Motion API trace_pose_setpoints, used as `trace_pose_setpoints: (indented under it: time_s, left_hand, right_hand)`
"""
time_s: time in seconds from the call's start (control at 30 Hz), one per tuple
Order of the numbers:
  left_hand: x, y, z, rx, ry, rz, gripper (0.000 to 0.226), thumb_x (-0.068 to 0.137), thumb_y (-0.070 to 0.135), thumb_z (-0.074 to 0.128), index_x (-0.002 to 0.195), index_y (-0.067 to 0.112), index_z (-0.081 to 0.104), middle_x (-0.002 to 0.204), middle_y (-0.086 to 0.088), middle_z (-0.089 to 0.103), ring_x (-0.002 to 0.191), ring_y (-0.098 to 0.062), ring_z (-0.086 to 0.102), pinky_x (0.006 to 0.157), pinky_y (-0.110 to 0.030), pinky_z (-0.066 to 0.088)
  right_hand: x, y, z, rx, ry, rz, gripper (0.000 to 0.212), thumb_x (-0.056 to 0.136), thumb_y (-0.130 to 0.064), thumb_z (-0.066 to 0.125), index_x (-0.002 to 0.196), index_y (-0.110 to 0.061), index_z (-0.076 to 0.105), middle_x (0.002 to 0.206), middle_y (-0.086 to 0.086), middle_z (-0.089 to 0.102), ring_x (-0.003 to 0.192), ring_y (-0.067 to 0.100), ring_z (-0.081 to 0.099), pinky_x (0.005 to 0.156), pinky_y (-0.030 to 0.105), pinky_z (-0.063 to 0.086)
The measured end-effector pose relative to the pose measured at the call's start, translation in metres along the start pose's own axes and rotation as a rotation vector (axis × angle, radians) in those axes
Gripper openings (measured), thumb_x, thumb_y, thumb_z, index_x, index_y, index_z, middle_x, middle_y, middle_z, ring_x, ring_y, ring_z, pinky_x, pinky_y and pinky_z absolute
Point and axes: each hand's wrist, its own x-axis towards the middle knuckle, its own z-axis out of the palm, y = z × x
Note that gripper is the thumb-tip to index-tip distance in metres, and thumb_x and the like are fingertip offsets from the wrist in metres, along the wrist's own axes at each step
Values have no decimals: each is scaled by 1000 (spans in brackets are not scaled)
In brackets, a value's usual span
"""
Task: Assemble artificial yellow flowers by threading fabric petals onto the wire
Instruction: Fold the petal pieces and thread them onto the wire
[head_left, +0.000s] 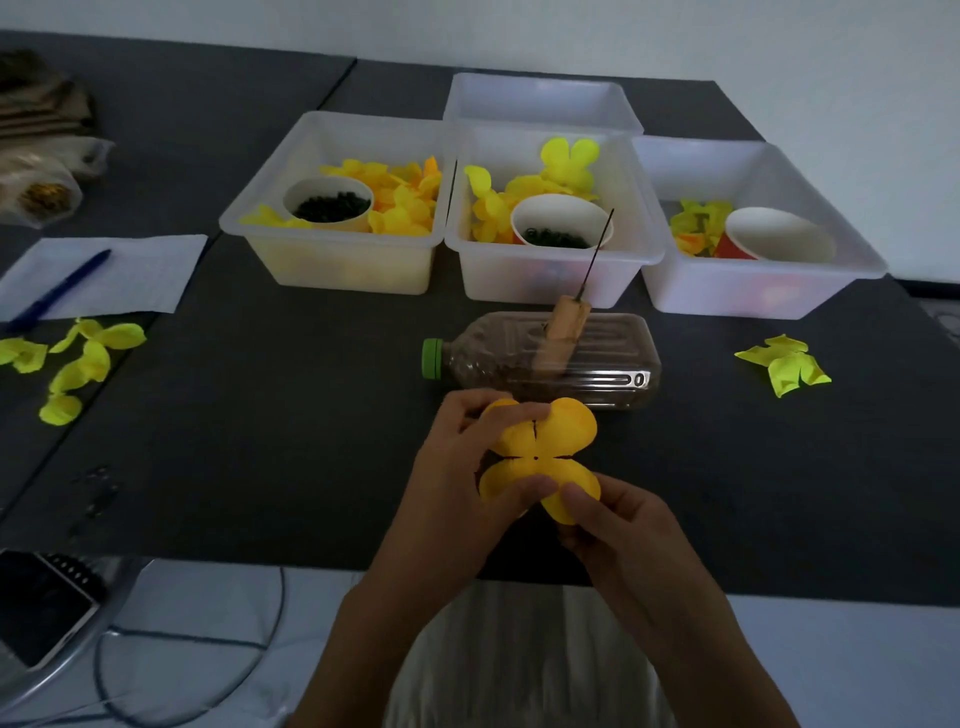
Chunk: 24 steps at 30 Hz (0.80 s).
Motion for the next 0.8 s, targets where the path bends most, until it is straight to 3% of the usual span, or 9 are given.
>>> trace_pose_setpoints:
  time_s: [0.1, 0.2, 0.33, 0.43, 0.57, 0.63, 0.73, 0.8]
  left_hand:
    - [-6, 2, 9, 87, -15, 75, 42, 87, 31, 72, 122, 51, 58, 150, 15, 26, 134, -6, 35, 99, -13, 37]
    - [-8, 5, 16, 154, -35, 121, 29, 92, 40, 59, 121, 46, 63, 147, 22, 35, 139, -5, 26, 101, -12, 29]
    - [-6, 8, 20, 162, -44, 87, 34, 90, 51, 48, 119, 43, 66, 139, 28, 43, 137, -6, 26, 102, -14, 26]
    - [-3, 10, 22, 189, -47, 78, 33, 90, 51, 49, 116, 40, 67, 136, 33, 40, 136, 0, 23, 102, -7, 23]
    - [4, 8, 23, 197, -6, 67, 20, 94, 33, 61, 111, 33, 71, 136, 27, 44, 134, 2, 24, 99, -4, 22]
    - [7, 9, 26, 177, 33, 39, 17, 92, 37, 61, 105, 33, 73, 133, 30, 45, 132, 0, 29, 96, -10, 29]
    - [11, 12, 28, 119, 113, -6, 26, 85, 54, 49, 95, 42, 70, 127, 35, 45, 128, 1, 35, 92, -18, 36]
    - [15, 13, 29, 85, 142, -52, 25, 80, 59, 45, 89, 49, 66, 125, 39, 47, 126, 4, 36, 96, -28, 41]
  right_hand:
    - [-8, 1, 2, -89, 58, -108, 39, 68, -38, 70, 93, -7, 75, 103, 34, 63, 91, 40, 55, 95, 58, 44]
    - [-14, -2, 4, -128, 96, -168, 41, 72, -44, 72, 93, -8, 74, 99, 31, 65, 99, 55, 55, 94, 68, 43]
    - [-15, -7, 8, -133, 129, -196, 50, 72, -54, 74, 92, -8, 74, 97, 31, 66, 101, 57, 54, 88, 70, 43]
    - [-9, -8, 10, -132, 164, -162, 52, 62, -52, 69, 86, -6, 73, 94, 27, 68, 100, 52, 59, 89, 68, 45]
    - [2, -7, 10, -156, 191, -165, 52, 59, -54, 67, 80, -7, 72, 90, 29, 66, 94, 51, 60, 87, 61, 48]
    - [7, -6, 11, -179, 213, -200, 57, 57, -62, 68, 79, -11, 72, 86, 26, 66, 86, 48, 61, 81, 54, 52]
    - [14, -5, 14, -232, 220, -230, 82, 40, -86, 67, 78, -14, 72, 81, 21, 67, 81, 38, 64, 76, 48, 53]
    - [18, -4, 14, -217, 240, -249, 80, 48, -82, 67, 75, -7, 71, 79, 22, 66, 74, 32, 63, 70, 42, 53]
